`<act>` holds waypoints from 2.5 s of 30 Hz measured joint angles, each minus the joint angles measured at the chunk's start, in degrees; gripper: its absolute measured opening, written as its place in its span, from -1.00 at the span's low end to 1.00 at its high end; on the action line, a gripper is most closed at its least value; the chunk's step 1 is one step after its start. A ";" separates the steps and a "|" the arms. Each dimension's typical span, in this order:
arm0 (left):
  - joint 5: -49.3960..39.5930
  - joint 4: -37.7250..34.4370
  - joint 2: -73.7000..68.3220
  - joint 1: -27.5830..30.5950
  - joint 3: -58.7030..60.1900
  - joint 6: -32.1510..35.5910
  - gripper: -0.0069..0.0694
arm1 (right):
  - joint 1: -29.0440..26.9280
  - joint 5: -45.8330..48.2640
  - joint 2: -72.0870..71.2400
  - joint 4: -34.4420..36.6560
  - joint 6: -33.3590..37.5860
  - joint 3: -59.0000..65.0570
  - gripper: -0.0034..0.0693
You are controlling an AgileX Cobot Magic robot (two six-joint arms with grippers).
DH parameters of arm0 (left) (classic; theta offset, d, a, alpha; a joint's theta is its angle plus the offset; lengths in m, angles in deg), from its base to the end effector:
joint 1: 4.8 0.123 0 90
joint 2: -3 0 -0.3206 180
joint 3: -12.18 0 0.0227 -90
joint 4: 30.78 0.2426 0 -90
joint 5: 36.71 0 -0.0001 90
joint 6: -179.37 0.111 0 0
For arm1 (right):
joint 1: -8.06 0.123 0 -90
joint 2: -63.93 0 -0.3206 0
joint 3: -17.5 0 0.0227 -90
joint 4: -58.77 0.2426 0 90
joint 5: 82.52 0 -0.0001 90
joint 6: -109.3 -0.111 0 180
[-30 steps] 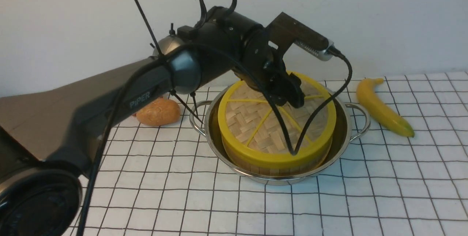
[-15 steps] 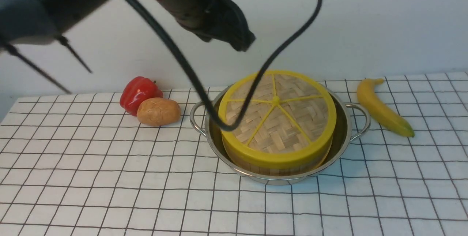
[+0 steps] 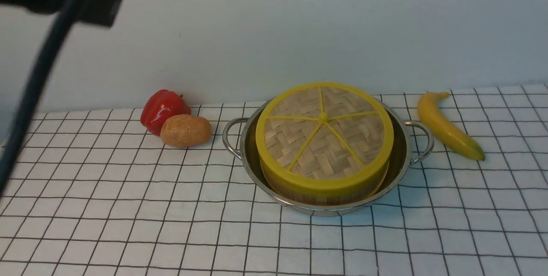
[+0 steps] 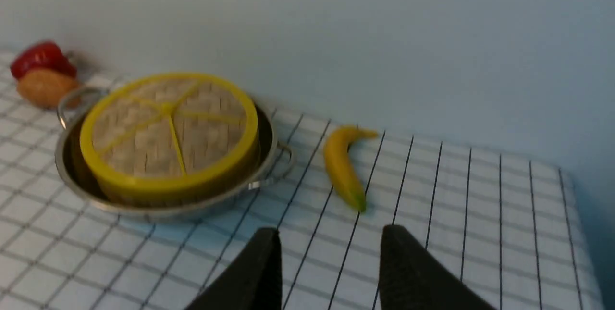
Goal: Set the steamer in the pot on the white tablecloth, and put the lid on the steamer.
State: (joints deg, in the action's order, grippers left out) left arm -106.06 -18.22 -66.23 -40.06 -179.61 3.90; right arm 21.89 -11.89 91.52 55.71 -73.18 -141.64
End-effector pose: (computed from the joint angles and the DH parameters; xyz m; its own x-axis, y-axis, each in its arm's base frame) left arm 0.1486 -0.0774 0.5080 -0.4101 0.4780 -0.7768 0.5019 0.8294 0.2454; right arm -0.0188 -0.0104 0.3955 -0.4764 -0.0910 -0.8745 -0.1839 0.9829 -0.0021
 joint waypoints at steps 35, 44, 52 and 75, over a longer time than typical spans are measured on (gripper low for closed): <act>6.91 -0.35 29.48 0.78 33.08 -10.02 -0.81 | 0.00 -12.28 -5.12 12.70 -1.52 16.59 -0.83; 13.65 0.05 35.62 25.83 37.66 -9.08 -0.76 | 0.00 -12.33 -5.12 16.85 -1.52 16.59 -0.72; 46.47 0.76 46.44 41.44 67.82 -9.37 -0.76 | 0.00 -12.38 -5.12 18.15 -1.52 16.59 -0.63; 61.57 1.83 61.18 41.93 90.27 -9.94 -0.70 | 0.00 -12.44 -5.12 18.22 -1.52 16.59 -0.44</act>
State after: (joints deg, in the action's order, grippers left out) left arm -44.49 -16.39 -5.05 1.87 -89.34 -6.04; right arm 21.89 -24.32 86.40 73.92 -74.70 -125.05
